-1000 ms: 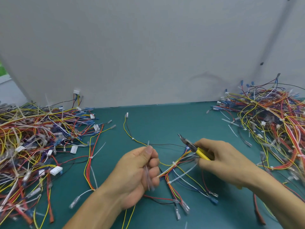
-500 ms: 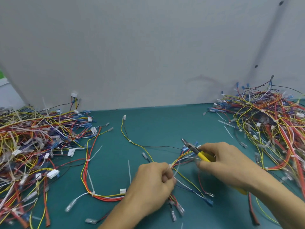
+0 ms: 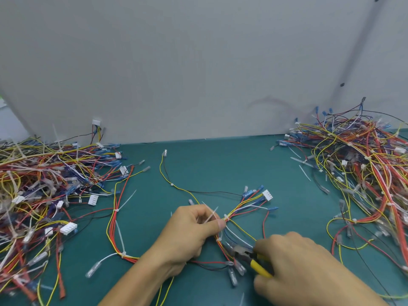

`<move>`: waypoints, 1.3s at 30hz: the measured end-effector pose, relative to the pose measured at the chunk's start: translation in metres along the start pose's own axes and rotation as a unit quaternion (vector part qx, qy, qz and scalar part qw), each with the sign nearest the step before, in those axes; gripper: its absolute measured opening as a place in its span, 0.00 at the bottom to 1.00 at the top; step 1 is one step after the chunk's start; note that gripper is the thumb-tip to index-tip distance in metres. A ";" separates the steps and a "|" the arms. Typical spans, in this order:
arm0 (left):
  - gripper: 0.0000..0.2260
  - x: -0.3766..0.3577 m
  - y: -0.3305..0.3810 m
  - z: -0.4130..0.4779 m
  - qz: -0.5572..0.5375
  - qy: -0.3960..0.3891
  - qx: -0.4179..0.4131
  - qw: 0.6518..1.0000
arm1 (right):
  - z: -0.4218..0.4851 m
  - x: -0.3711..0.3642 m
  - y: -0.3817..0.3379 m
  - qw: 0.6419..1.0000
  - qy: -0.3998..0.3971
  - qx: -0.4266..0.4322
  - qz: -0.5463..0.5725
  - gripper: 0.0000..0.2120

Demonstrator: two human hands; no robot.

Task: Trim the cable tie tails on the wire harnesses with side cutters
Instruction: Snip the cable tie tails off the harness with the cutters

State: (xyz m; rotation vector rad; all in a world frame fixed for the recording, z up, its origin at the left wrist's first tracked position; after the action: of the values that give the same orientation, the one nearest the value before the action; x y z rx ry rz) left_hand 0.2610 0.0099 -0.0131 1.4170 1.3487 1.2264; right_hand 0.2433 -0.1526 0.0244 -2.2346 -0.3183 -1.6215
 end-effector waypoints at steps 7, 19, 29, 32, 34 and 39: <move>0.10 0.001 -0.001 0.001 -0.004 -0.001 0.003 1.000 | 0.005 -0.001 0.001 1.000 0.021 -0.017 0.008 0.15; 0.10 0.002 -0.002 0.001 -0.015 0.002 0.001 1.000 | 0.005 0.001 -0.004 1.000 0.022 -0.004 0.005 0.15; 0.10 0.001 -0.003 0.001 -0.033 -0.006 0.008 0.999 | 0.006 0.000 -0.008 1.000 0.026 -0.001 -0.001 0.12; 0.10 0.001 -0.003 0.001 -0.038 -0.005 0.008 0.999 | 0.007 -0.001 -0.009 1.000 0.018 -0.002 -0.007 0.11; 0.10 0.001 -0.003 0.001 -0.039 -0.004 0.008 0.999 | 0.007 -0.003 -0.010 1.000 0.012 -0.002 -0.012 0.12; 0.10 0.001 -0.002 0.000 -0.039 0.003 0.006 0.999 | 0.007 -0.004 -0.012 0.999 0.015 -0.001 -0.030 0.12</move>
State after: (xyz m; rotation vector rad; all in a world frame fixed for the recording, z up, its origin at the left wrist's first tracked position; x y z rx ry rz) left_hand 0.2605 0.0108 -0.0153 1.3582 1.4046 1.1744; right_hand 0.2438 -0.1387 0.0205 -2.2201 -0.3805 -1.6837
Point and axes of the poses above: each hand's wrist, its own z-axis towards the middle knuckle, its own x-axis out of the back of the hand, y = z × x, the point moved 7 cm from there along z, towards the middle knuckle, and after that the axes turned 1 degree about y, right-handed, at the moved point
